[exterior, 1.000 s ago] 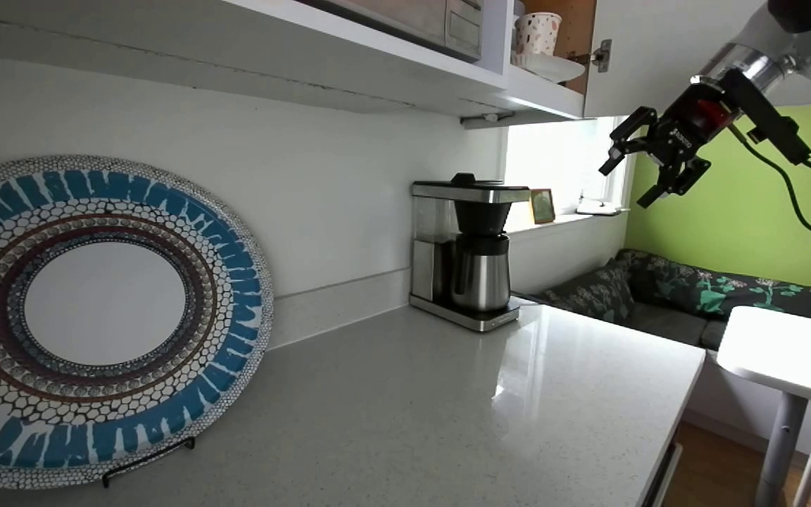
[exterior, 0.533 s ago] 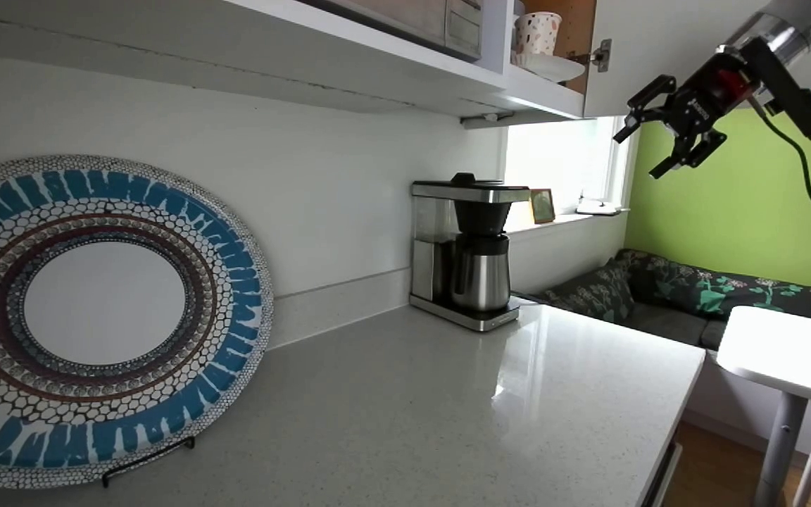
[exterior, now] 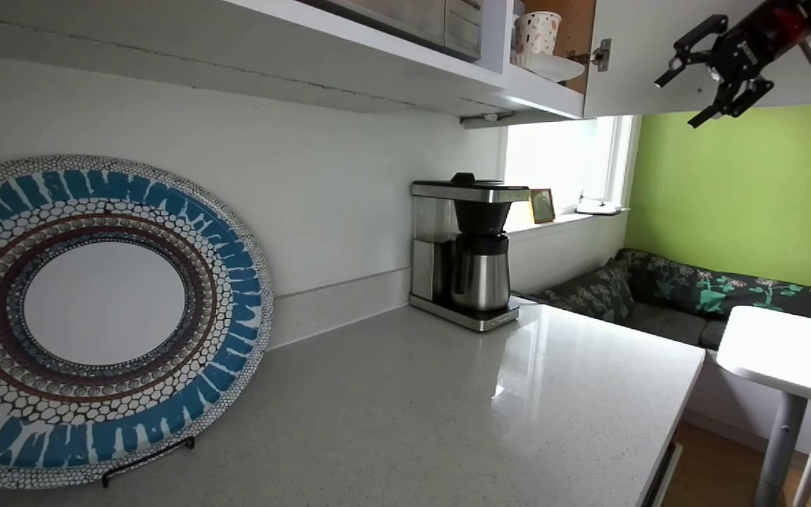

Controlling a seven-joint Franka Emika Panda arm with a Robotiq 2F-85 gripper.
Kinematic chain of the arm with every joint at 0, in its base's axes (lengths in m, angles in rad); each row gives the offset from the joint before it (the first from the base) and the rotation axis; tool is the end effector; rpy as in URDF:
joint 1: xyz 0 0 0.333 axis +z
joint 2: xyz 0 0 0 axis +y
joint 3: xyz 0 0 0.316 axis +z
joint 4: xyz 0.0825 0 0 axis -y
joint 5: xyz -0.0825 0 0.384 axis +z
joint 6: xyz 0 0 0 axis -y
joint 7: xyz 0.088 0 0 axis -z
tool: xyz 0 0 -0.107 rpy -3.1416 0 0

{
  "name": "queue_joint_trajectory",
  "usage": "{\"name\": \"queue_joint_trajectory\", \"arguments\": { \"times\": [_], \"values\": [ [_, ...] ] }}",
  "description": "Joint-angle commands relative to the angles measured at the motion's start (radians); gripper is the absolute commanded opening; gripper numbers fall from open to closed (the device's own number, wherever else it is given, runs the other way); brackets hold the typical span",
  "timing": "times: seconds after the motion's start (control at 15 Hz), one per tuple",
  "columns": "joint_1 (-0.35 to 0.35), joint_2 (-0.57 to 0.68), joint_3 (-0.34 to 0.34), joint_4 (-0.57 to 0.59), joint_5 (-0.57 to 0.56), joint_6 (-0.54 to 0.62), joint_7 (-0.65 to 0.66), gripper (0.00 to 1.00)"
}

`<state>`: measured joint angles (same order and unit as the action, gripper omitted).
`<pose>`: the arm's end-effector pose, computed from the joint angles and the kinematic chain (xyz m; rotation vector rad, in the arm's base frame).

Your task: Put the cup and plate on top of the table

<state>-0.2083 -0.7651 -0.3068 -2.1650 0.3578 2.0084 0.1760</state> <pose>0.2895 -0.2011 0.7185 -2.3575 0.9002 -0.8559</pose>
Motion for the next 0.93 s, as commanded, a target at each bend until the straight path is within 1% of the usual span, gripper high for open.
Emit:
{"name": "queue_joint_trajectory", "arguments": {
  "times": [0.0,0.13,0.27,0.6,0.87],
  "values": [
    [0.016,0.067,-0.036,0.102,0.021,-0.09,-0.02,1.0],
    [0.021,0.095,-0.047,0.145,0.036,-0.105,-0.019,1.0],
    [0.023,0.13,-0.052,0.188,0.056,-0.093,-0.01,1.0],
    [0.047,0.229,-0.075,0.301,0.19,-0.084,0.014,1.0],
    [0.051,0.305,-0.082,0.381,0.288,-0.091,0.025,1.0]
  ]
}}
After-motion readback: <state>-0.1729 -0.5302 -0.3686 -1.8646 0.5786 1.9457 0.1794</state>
